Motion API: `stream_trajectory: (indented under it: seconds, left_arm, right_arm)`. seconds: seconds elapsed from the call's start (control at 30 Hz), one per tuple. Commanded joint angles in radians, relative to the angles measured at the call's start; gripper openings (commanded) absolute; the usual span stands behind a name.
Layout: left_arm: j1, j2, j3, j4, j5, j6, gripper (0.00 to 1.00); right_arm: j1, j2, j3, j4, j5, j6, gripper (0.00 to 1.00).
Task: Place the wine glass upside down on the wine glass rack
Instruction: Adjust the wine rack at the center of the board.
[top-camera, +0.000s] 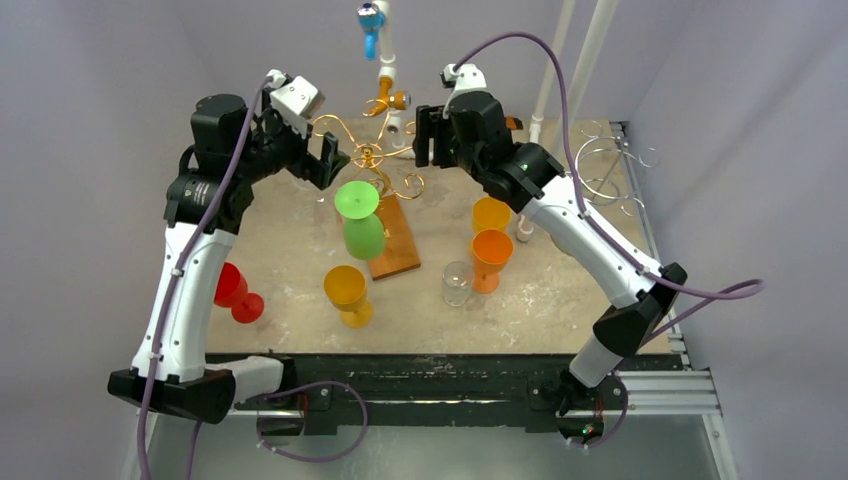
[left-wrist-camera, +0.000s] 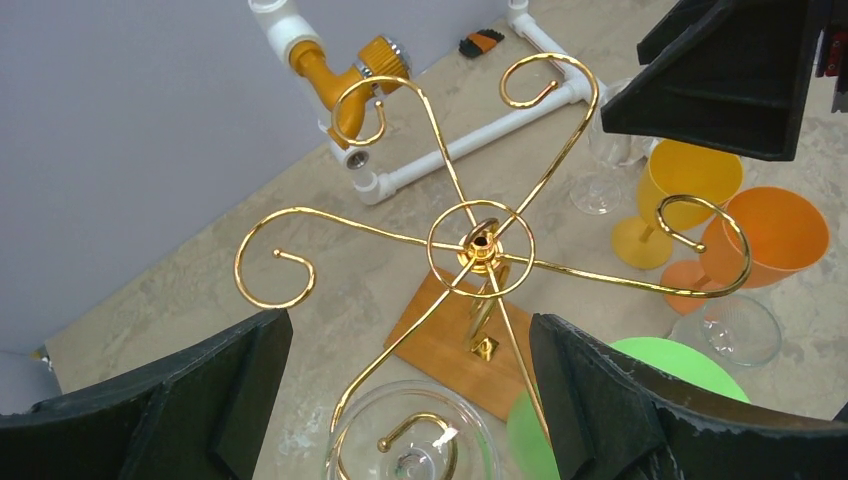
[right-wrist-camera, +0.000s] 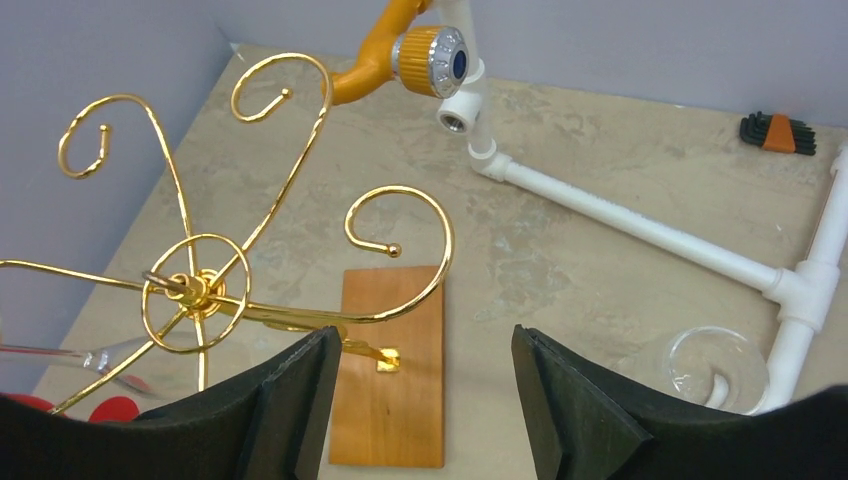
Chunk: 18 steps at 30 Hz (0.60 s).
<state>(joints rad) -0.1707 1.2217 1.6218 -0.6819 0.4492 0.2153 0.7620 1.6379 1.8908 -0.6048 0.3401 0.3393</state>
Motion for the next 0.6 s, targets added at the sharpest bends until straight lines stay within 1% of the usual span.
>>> stream_trajectory:
  seconds: [0.0, 0.13, 0.27, 0.37, 0.47, 0.57]
  left_arm:
    - [0.002, 0.017, 0.050, -0.027, -0.054, -0.037, 0.97]
    - [0.002, 0.038, 0.089, -0.033, -0.144, -0.031, 0.96]
    - [0.002, 0.075, 0.166, -0.075, -0.224, -0.032, 0.92]
    - [0.002, 0.081, 0.176, -0.063, -0.273, -0.028, 0.91]
    - [0.002, 0.094, 0.178, -0.065, -0.293, -0.018, 0.90]
    - [0.002, 0.117, 0.187, -0.086, -0.295, -0.016, 0.87]
  right_arm:
    - [-0.024, -0.010, 0.036, 0.077, -0.043, -0.016, 0.71]
    - [-0.036, -0.004, 0.011, 0.125, -0.057, -0.011, 0.69]
    - [-0.036, 0.009, 0.004, 0.160, -0.076, -0.013, 0.65]
    - [-0.036, 0.021, -0.002, 0.178, -0.075, -0.013, 0.59]
    - [-0.036, 0.033, -0.003, 0.187, -0.074, -0.012, 0.53]
    - [-0.036, 0.038, -0.013, 0.191, -0.071, -0.014, 0.50]
